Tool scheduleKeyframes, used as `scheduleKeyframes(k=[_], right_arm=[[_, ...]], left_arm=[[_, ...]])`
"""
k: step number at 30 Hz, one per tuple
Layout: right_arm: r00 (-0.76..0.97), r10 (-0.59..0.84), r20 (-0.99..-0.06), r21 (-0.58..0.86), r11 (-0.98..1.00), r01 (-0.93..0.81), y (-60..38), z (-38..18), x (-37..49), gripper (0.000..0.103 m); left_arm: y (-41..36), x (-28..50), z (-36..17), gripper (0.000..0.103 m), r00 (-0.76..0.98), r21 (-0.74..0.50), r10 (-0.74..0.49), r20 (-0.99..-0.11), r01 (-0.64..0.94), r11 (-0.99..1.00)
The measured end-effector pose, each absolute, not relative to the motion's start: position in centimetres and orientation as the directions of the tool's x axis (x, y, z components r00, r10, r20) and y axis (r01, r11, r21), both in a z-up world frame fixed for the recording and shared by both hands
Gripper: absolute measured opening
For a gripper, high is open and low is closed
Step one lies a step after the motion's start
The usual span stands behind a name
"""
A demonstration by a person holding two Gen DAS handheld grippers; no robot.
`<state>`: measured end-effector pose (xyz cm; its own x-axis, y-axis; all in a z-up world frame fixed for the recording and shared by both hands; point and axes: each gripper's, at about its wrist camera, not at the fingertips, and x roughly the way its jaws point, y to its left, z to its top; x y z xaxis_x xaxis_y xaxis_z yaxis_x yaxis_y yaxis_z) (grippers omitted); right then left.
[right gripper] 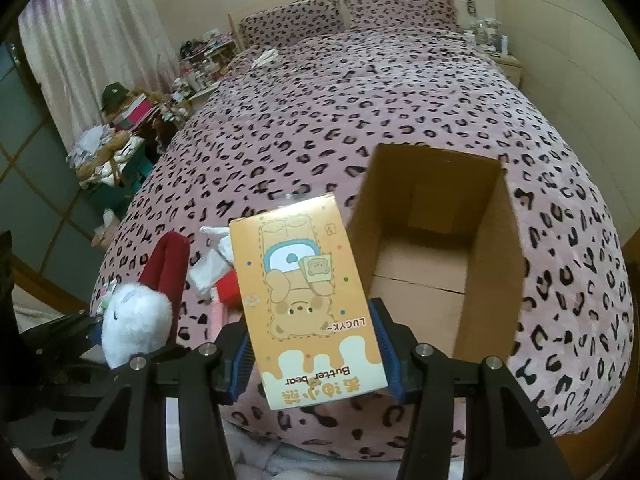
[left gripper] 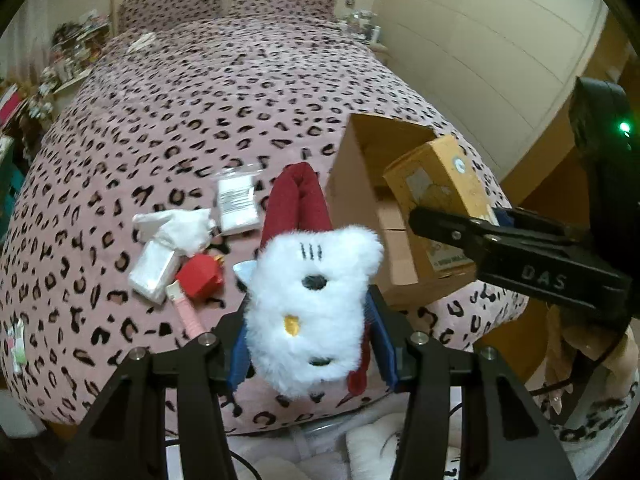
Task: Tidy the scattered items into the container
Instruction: 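Lift the plush with the left tool while the right tool carries the yellow box, then drop the plush into the cardboard box with the left tool while the right tool releases the yellow box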
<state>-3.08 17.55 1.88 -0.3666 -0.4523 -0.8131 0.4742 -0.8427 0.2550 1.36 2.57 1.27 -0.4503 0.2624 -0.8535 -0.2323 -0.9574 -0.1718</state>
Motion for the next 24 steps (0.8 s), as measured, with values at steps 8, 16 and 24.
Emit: scheduleKeyframes(k=[8, 16, 24], right_arm=[[-0.392, -0.422, -0.818, 0.251, -0.873, 0.417, 21.4, 1.6, -5.1, 0.053], [-0.396, -0.386, -0.833, 0.243, -0.899, 0.364, 24.5, 0.5, -8.1, 0.053], [-0.338, -0.435, -0.835, 0.318, -0.882, 0.349, 25.8, -0.9, -9.7, 0.053]], left_arm=[[7.9, -0.1, 1.9, 0.051, -0.424, -0.175, 0.318, -0.848, -0.342, -0.923], [12.1, -2.5, 0.0, 0.051, -0.368, -0.200, 0.354, -0.860, -0.396, -0.896], [14.1, -4.7, -2.7, 0.051, -0.323, -0.221, 0.361, -0.875, -0.397, -0.891]])
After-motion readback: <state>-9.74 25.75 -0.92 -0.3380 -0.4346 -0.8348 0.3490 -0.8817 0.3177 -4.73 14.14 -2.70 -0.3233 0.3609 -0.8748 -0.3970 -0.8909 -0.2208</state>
